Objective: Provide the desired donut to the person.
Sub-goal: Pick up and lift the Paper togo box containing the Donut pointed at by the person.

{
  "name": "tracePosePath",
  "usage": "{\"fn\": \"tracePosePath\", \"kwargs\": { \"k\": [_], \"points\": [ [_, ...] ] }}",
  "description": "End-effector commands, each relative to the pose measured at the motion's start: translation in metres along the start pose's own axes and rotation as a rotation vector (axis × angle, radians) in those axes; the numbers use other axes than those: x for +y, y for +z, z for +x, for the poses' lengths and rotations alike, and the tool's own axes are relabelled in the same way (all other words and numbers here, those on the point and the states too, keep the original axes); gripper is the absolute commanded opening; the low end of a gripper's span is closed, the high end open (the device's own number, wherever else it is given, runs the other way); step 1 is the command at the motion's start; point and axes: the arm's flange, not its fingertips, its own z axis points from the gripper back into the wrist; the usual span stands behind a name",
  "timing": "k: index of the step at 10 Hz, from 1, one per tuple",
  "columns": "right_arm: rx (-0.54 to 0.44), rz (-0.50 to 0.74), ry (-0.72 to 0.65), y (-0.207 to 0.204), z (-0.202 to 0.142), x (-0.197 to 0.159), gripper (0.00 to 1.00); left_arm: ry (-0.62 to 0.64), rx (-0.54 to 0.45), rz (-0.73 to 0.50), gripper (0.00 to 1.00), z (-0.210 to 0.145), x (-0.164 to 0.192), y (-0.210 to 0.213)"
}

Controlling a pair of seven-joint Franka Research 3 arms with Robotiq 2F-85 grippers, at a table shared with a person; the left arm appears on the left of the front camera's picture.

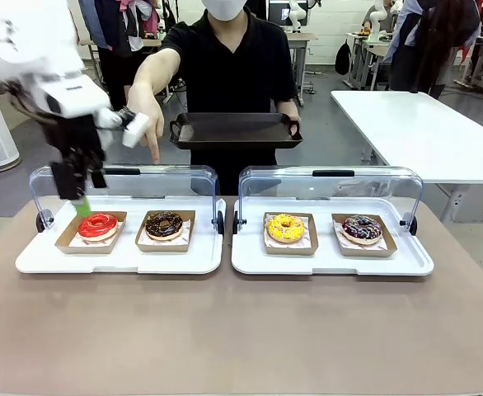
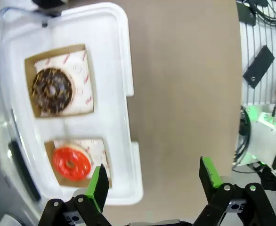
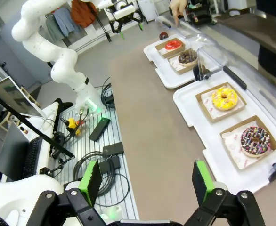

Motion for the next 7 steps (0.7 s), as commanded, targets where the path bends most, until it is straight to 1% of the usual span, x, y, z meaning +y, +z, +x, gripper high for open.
{"fn": "tracePosePath", "kwargs": {
  "k": [1,2,3,4,5,7],
  "points": [
    [-0.001,0.009,0.003,0.0,0.0,0.0,1.0,-0.081,-0.095,-0.029,1.0,-0.008,0.01,-0.026],
    [-0.001,0.009,0.003,0.0,0.0,0.0,1.0,-0.09,-0.142,-0.045,1.0,-0.006,0.009,-0.039],
    [-0.001,0.009,0.003,0.0,0.0,0.0,1.0,-0.097,-0.128,-0.032,1.0,-0.005,0.007,-0.045],
    [-0.001,0.009,0.003,0.0,0.0,0.0,1.0,-0.119,-0.142,-0.027,1.0,-0.009,0.004,-0.04],
    [-0.001,0.009,0.003,0.0,0.0,0.0,1.0,-0.081,-0.095,-0.038,1.0,0.001,0.014,-0.046],
    [-0.001,0.009,0.003,0.0,0.0,0.0,1.0,-0.081,-0.095,-0.038,1.0,0.001,0.014,-0.046]
  ]
}}
